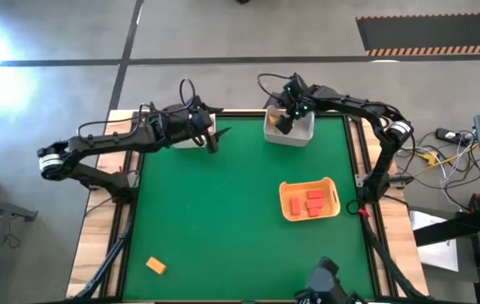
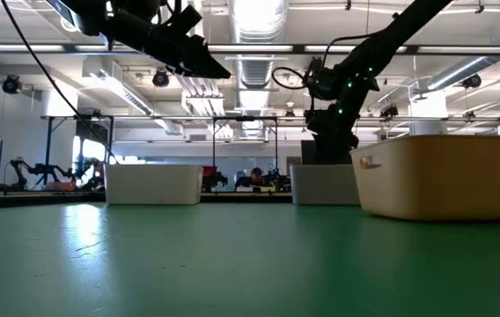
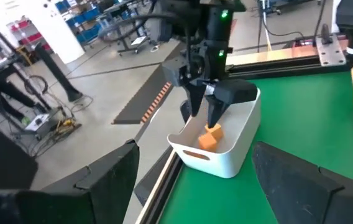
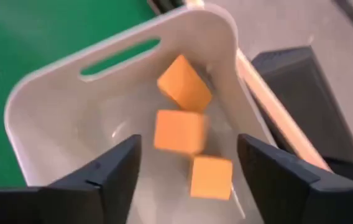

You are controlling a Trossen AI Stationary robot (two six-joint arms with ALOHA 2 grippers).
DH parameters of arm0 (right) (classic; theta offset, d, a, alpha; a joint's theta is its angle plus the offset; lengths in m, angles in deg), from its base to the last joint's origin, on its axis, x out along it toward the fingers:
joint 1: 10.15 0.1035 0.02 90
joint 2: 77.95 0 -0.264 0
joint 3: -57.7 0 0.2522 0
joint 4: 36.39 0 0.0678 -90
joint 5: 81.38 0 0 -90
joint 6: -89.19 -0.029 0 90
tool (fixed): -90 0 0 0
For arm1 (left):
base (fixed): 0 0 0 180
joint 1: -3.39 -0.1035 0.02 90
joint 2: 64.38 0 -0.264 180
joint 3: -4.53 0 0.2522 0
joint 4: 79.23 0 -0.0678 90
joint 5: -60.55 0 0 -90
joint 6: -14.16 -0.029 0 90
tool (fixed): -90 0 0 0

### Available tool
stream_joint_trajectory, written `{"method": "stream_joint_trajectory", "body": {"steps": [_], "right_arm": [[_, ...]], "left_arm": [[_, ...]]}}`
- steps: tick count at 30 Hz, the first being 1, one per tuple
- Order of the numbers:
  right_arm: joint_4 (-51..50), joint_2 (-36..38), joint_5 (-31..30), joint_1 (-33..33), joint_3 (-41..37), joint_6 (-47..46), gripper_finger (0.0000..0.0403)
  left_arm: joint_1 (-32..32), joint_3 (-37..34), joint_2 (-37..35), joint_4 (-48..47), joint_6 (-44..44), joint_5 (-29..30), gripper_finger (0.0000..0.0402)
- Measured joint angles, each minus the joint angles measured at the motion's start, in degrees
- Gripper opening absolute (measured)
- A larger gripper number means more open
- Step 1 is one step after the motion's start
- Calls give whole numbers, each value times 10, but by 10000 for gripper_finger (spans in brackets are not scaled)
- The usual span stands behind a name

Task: Sort & place blocks by color
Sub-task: Put the yellow block into the gray bin

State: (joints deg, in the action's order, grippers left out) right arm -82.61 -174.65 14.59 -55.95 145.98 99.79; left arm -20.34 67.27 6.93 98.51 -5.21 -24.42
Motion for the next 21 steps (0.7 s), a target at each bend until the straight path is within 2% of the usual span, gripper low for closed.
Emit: {"method": "stream_joint_trajectory", "body": {"steps": [4,7,13,16,21], "right_arm": [[13,18,1,0,13,-25,285],[-29,38,18,0,34,-38,292],[-28,97,80,23,37,-41,278],[-29,122,80,52,20,-58,266],[-31,169,80,119,-3,-116,248]], "left_arm": [[-6,0,-1,2,51,10,293],[-12,0,-1,21,74,13,293],[-6,1,-3,-5,86,12,293],[19,-4,-1,-46,95,10,293],[92,-6,-9,-110,194,6,293]]}}
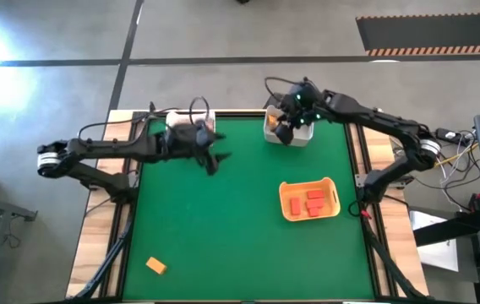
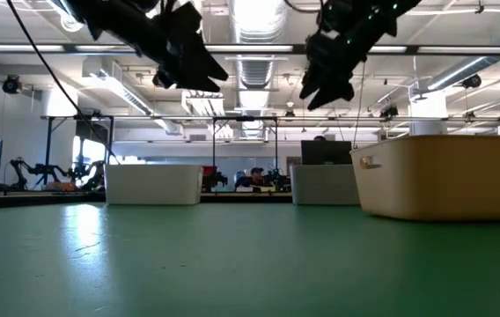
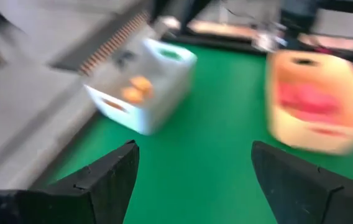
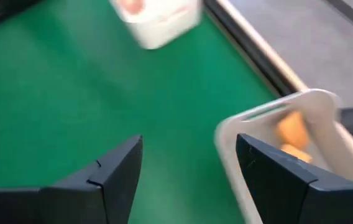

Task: Sort & place blocks by color
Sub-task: Put the yellow block into the gray bin

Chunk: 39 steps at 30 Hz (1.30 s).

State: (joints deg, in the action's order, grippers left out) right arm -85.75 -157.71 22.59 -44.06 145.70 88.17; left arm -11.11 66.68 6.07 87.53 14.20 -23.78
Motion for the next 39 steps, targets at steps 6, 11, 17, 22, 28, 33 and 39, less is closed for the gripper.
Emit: {"method": "stream_joint_trajectory", "body": {"steps": [6,11,17,22,28,33,39], "right_arm": [[28,55,-38,92,-27,-26,235],[62,90,-86,155,-55,-45,232],[118,104,-97,204,-93,-73,233],[159,104,-101,225,-126,-82,233],[180,104,-102,228,-143,-90,233],[181,104,-101,228,-143,-90,233],[179,104,-101,232,-141,-96,233]], "left_arm": [[136,3,-5,-141,149,5,293],[261,3,0,-288,310,7,292],[399,5,20,-370,620,-34,292],[515,15,59,-378,831,-66,292],[603,45,119,-406,852,-156,292],[653,53,155,-411,710,-162,292],[684,52,175,-449,613,-169,292]]}}
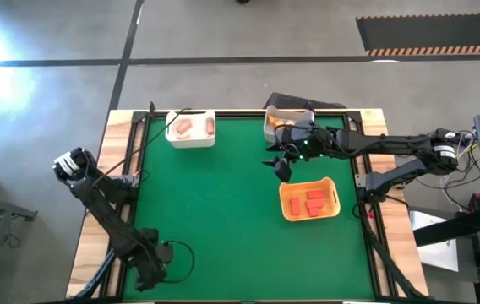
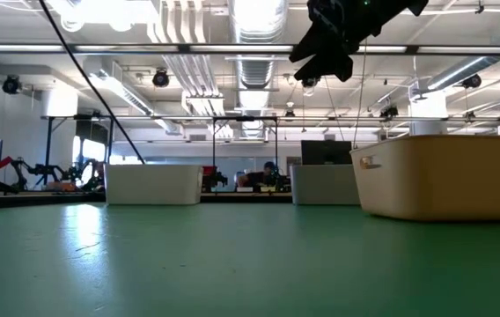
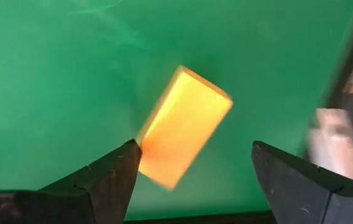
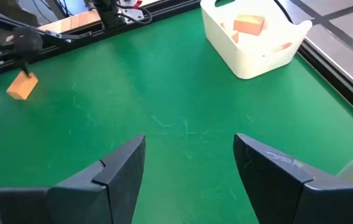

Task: Sort & place blocks by color
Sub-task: Put the yellow block into the gray bin

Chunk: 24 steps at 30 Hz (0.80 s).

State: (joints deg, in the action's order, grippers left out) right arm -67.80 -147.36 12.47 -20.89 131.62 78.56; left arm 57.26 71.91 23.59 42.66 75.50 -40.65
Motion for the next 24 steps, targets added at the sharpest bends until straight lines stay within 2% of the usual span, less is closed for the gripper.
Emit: {"method": "stream_joint_trajectory", "body": {"steps": [6,15,20,24], "right_arm": [[0,0,0,0,0,0,233],[0,0,0,0,0,8,233],[0,0,0,0,-1,10,233],[-1,0,0,0,-1,12,233]], "left_arm": [[2,-2,5,-32,-34,31,292],[1,-9,20,-33,-17,60,281],[1,-10,42,-33,-17,59,233],[1,-10,47,-33,-17,58,160]]}}
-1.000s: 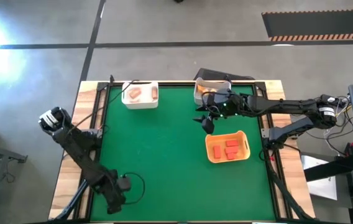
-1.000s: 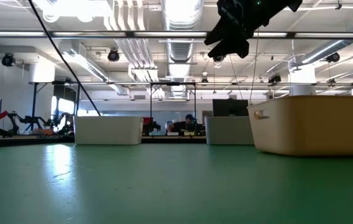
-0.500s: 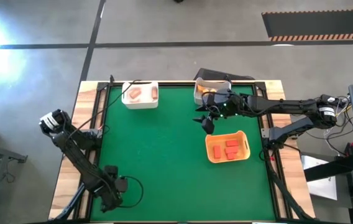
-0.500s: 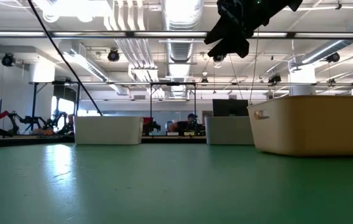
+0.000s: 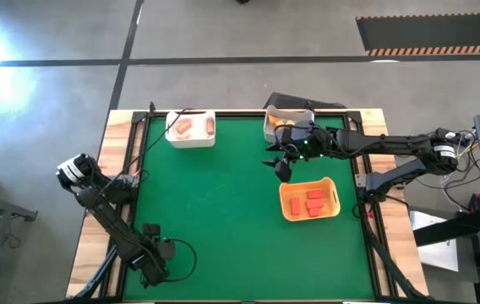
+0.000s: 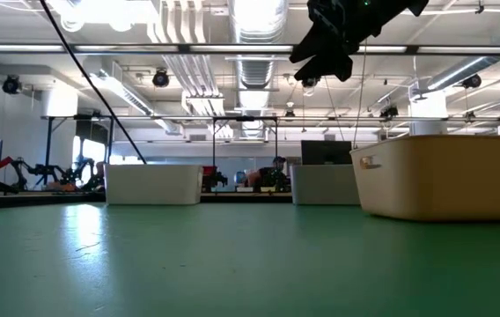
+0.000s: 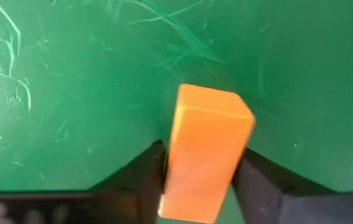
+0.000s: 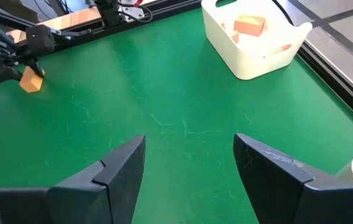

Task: Sort & place blocks by color
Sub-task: Put the yellow block into the gray bin

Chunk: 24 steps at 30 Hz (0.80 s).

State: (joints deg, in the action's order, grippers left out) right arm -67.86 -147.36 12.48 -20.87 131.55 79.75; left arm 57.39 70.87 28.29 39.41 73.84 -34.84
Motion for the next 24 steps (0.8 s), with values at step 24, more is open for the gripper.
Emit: {"method": "stream_joint_trajectory", "body": {"steps": [24], "right_arm": [[449,-1,-4,98,-201,161,233]], "left_arm": [[-250,-20,-230,255,-388,463,116]]}}
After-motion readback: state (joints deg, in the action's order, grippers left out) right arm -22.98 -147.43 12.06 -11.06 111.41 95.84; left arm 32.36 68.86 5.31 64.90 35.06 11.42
